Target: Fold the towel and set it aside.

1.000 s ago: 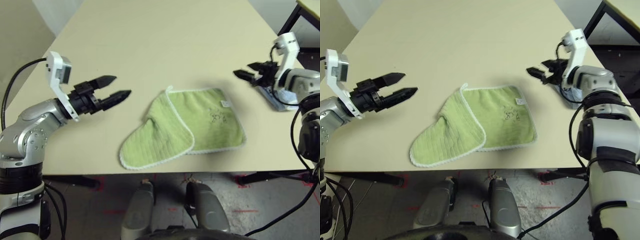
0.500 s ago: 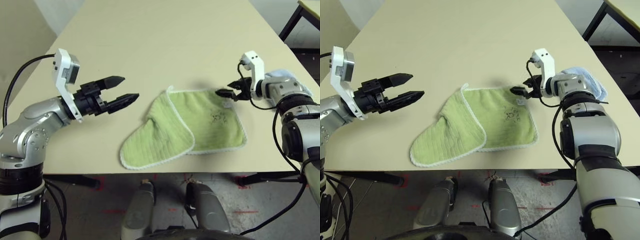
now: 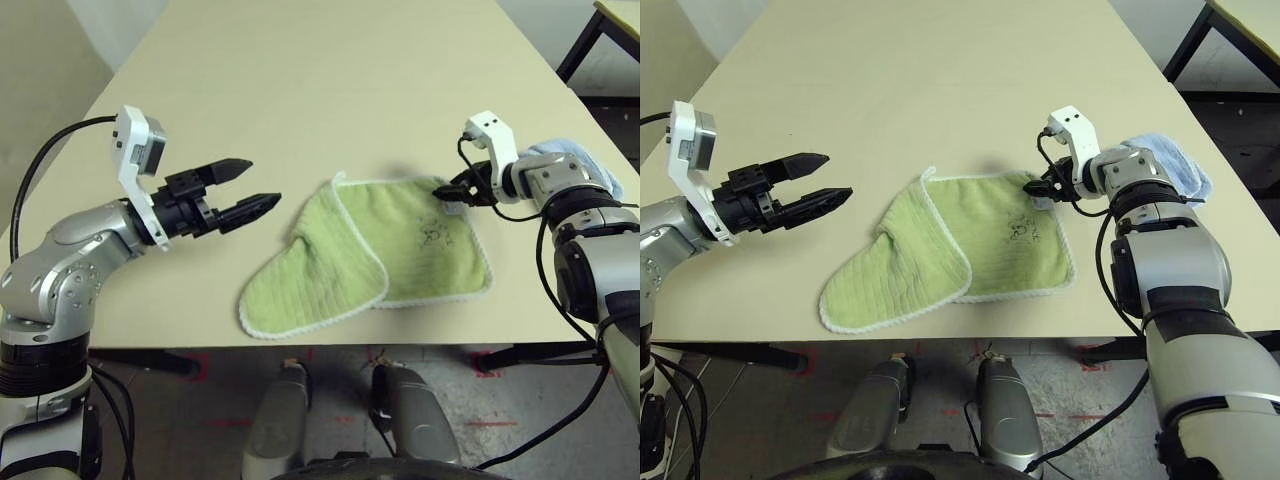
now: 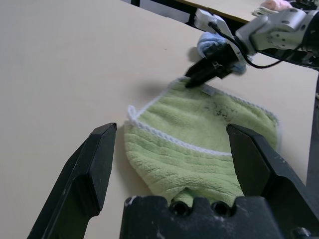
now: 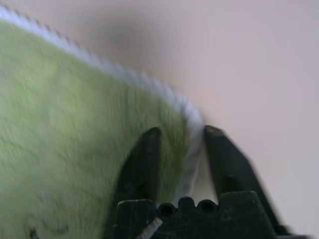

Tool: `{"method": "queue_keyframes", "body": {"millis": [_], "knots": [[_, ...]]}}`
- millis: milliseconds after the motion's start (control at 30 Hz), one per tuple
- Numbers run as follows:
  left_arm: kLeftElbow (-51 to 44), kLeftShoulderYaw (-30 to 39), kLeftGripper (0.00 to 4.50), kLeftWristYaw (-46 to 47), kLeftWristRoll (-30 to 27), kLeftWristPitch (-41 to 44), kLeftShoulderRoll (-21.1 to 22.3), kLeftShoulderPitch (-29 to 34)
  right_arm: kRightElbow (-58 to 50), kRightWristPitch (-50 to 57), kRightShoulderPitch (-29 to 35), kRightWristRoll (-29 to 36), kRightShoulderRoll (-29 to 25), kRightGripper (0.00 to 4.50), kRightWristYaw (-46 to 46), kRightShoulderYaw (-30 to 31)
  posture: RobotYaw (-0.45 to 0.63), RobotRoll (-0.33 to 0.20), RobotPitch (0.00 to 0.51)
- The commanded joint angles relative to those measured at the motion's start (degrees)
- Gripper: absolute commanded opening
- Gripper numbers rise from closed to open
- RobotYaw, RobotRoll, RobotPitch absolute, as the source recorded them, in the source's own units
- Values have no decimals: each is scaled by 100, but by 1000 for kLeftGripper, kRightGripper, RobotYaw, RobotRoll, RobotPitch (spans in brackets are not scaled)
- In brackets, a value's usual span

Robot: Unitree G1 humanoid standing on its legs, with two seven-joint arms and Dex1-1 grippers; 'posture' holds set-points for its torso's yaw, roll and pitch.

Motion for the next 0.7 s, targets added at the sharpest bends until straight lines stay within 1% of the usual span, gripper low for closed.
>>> {"method": "queue_keyframes", "body": {"millis": [33,67,100,333,400,467,533,600,700], "knots": [[-110,-157,4500,-51,96,-88,-6,48,6,-278,-327,133,-12,677,-197,-224,206,0,122],[-110,-192,4500,-58,109,-102,-17,40,-1,-342,-407,153,-24,288,-239,-268,204,0,122],[-113,-228,4500,-56,119,-115,-32,24,-6,-401,-477,166,-38,15,-267,-305,201,0,122],[-220,-612,4500,-79,240,-163,-123,-238,-70,-733,-1112,244,-151,15,-188,-462,185,0,116],[-197,-649,4500,-81,247,-166,-156,-279,-54,-595,-1176,187,-201,15,148,-347,182,0,114],[-142,-687,4500,-78,289,-195,-188,-316,-16,-463,-1090,56,-277,15,436,-185,177,0,114],[-104,-714,4500,-76,333,-236,-226,-316,41,-380,-781,-126,-365,476,559,-2,182,0,116],[-99,-701,4500,-75,349,-260,-241,-272,61,-353,-524,-86,-377,1017,420,-53,184,0,117],[-98,-523,4500,4,300,-282,-275,-201,60,-359,-278,17,-362,2194,164,-198,197,0,122]]}}
